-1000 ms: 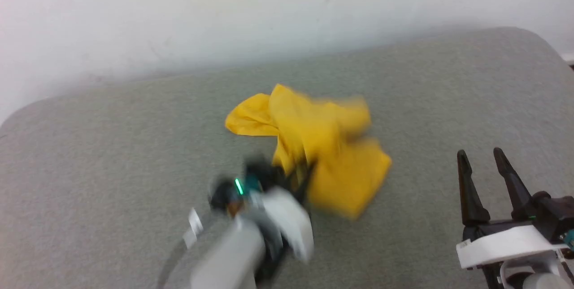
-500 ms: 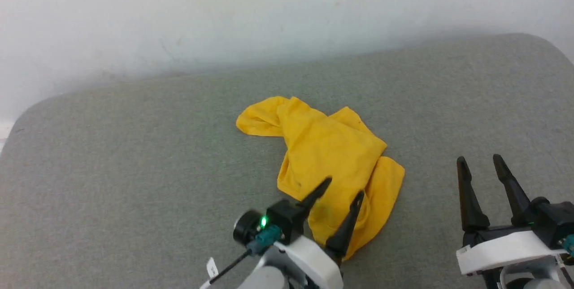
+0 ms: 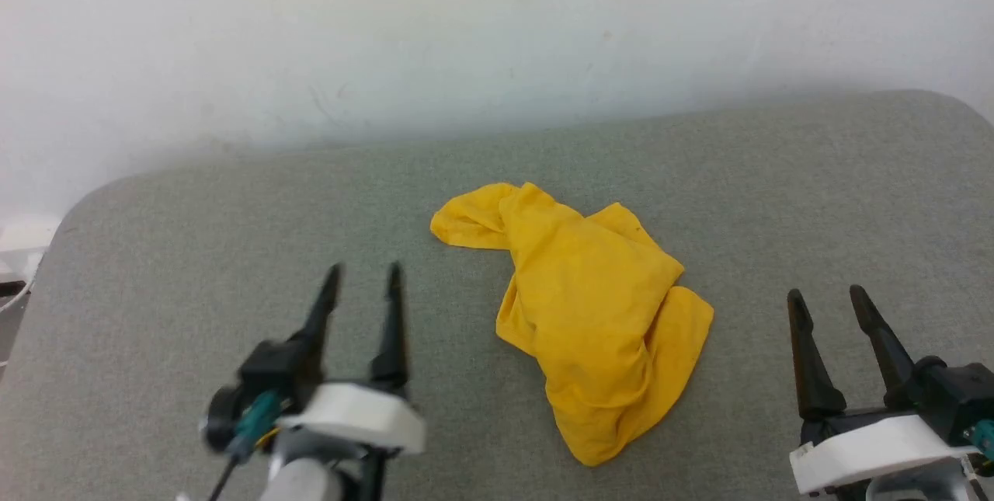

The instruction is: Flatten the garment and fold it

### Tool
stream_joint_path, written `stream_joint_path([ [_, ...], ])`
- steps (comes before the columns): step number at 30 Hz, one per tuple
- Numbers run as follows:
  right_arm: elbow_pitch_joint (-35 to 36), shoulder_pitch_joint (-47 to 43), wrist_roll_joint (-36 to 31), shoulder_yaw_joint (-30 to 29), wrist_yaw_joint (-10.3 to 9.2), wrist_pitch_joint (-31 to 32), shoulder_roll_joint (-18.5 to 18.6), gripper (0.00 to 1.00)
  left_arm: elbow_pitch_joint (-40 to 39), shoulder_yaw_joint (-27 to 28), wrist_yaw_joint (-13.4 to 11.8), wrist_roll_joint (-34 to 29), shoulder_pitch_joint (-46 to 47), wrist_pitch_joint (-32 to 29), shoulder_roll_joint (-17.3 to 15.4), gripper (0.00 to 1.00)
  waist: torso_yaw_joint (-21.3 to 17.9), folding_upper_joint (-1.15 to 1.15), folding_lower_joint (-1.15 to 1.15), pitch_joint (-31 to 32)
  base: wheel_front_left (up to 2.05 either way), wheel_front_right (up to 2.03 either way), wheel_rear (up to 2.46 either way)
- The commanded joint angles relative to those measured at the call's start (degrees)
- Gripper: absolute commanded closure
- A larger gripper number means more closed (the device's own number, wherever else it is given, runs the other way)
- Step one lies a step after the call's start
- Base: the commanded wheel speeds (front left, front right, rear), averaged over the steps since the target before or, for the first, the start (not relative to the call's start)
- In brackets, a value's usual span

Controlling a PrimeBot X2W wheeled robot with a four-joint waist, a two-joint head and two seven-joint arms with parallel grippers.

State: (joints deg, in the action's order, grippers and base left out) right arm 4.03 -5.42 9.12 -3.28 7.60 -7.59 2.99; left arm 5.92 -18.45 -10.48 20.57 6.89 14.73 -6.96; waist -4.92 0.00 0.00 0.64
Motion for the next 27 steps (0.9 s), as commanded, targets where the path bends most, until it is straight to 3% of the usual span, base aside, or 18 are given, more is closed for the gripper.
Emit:
stream_joint_path([
  [1, 0.4, -0.8, -0.3, 0.2, -0.11, 0.3, -0.1, 0.00, -0.2, 1.6, -0.7, -0.2, -2.1, 0.3, -0.9, 0.00, -0.1, 0.00, 0.00, 0.3, 0.00, 0.00, 0.00],
  [6, 1.3, -1.8, -0.3, 0.0, -0.11, 1.1, -0.1, 0.00, -0.8, 6.8, -1.6, 0.5, -7.7, 0.3, -3.9, 0.00, 0.3, 0.00, 0.00, 0.4, 0.00, 0.00, 0.00],
  [13, -0.2, -1.0, 1.1, -2.4, -0.11, 3.4, -0.1, 0.00, -3.4, 7.0, -1.2, 0.3, -10.1, 0.1, -5.7, 0.00, 3.0, 0.00, 0.00, -1.2, 0.00, 0.00, 0.00],
  [21, -17.0, 9.0, 2.6, -6.3, -0.11, 16.7, -0.1, 0.00, -5.2, 5.4, 0.9, 0.8, -8.3, 0.2, -5.0, 0.00, 6.3, 0.00, 0.00, -4.1, 0.00, 0.00, 0.00],
  [27, -27.7, 18.6, 5.9, -3.2, -0.11, 28.9, 3.3, 0.00, -5.7, 4.2, 2.2, -0.1, -5.7, 0.2, -4.5, 0.00, 8.6, 0.00, 0.00, -6.1, 0.00, 0.00, 0.00],
])
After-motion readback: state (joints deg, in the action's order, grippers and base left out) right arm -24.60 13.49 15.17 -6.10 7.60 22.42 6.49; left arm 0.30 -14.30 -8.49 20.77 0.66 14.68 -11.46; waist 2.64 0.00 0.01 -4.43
